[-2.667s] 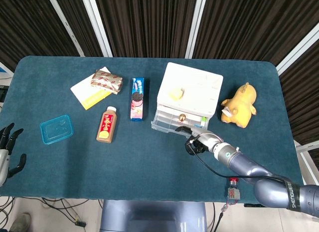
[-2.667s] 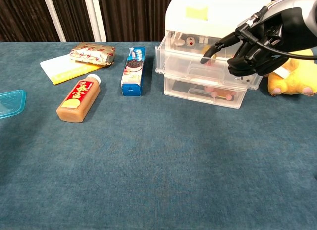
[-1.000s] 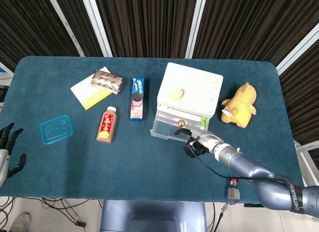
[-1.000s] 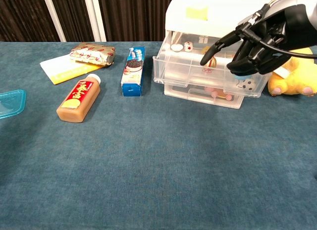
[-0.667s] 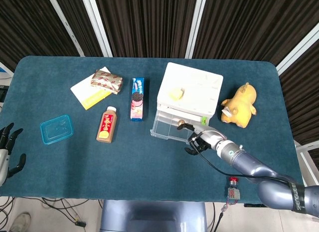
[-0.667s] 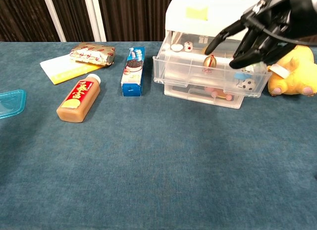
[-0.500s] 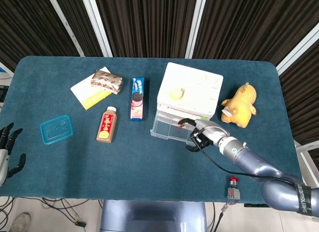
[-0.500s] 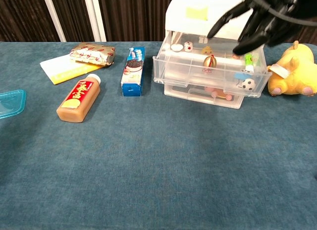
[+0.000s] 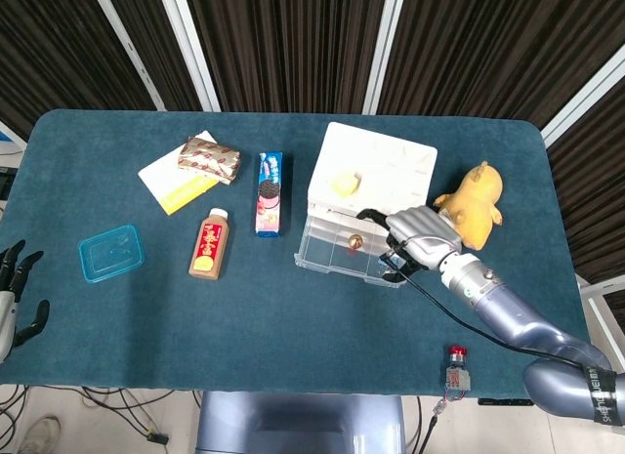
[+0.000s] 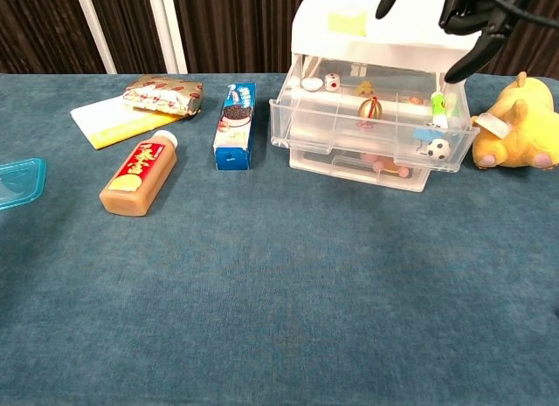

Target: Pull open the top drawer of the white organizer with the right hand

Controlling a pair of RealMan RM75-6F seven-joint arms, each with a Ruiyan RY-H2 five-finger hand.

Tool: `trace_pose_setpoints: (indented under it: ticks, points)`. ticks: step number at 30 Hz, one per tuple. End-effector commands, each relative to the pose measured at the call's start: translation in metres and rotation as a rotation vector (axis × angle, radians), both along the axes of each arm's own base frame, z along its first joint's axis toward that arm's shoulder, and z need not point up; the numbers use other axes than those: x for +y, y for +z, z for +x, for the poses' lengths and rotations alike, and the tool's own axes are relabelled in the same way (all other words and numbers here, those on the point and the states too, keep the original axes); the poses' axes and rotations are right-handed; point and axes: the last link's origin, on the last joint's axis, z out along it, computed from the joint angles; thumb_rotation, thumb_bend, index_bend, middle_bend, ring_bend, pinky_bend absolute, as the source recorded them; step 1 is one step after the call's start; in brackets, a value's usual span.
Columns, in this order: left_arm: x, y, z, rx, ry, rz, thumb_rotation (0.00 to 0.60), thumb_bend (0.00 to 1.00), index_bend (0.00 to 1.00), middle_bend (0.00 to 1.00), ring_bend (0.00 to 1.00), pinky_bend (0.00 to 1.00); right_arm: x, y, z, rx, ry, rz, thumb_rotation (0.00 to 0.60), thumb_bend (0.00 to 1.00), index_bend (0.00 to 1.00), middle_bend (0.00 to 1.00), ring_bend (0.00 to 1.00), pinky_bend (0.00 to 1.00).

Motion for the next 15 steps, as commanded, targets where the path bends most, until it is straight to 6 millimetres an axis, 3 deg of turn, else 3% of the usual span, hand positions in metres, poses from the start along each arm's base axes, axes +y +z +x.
trace_pose_setpoints:
  ticks: [1,15]
  points:
    - [0.000,0.000,0.000,0.002,0.000,-0.001,0.600,0.44,0.12,0.00,0.00,0.00,0.001,-0.009,-0.007,0.017,0.100,-0.055,0.600,0.19,0.19,0.89,1.00,1.00]
    - [0.000,-0.001,0.000,0.008,0.004,-0.002,0.600,0.44,0.12,0.00,0.00,0.00,-0.005,-0.027,-0.012,0.067,0.382,-0.151,0.600,0.23,0.19,0.91,1.00,1.00]
